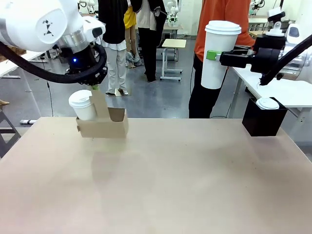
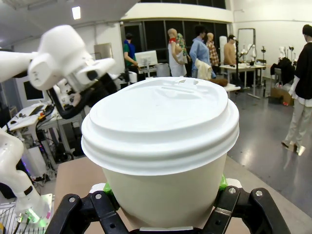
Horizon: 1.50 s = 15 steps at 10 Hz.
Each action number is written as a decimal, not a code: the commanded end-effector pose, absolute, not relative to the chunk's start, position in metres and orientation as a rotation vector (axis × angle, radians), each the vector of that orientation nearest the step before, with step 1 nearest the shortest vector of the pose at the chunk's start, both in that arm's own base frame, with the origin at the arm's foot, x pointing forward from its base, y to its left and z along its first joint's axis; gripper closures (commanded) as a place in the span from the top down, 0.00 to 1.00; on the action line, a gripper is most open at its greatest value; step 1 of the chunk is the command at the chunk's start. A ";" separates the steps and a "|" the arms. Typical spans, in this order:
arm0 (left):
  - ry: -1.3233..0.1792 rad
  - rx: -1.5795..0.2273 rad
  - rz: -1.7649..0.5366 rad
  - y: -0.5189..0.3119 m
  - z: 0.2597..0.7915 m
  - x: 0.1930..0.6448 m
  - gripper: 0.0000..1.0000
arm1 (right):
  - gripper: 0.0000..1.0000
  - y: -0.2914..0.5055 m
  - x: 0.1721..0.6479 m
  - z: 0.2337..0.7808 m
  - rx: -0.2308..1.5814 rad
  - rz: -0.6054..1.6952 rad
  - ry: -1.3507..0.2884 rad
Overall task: Pour a drink into a cup and package it in a carrier.
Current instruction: Position the Cup Carrier in the center of the table.
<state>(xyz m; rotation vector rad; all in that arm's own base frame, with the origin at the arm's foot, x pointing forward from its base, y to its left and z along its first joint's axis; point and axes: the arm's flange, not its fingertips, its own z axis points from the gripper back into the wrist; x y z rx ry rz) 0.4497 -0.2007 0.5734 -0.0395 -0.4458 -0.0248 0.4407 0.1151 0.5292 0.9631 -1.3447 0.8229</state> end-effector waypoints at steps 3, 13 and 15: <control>-0.498 -0.006 -0.013 -0.279 0.571 0.370 0.02 | 0.80 0.117 0.442 0.533 0.972 0.823 -1.354; -0.351 0.009 -0.037 -0.381 0.501 0.334 0.02 | 0.80 0.117 0.442 0.533 0.972 0.823 -1.354; -0.301 0.004 -0.043 -0.384 0.490 0.337 0.02 | 0.80 0.117 0.442 0.533 0.972 0.823 -1.354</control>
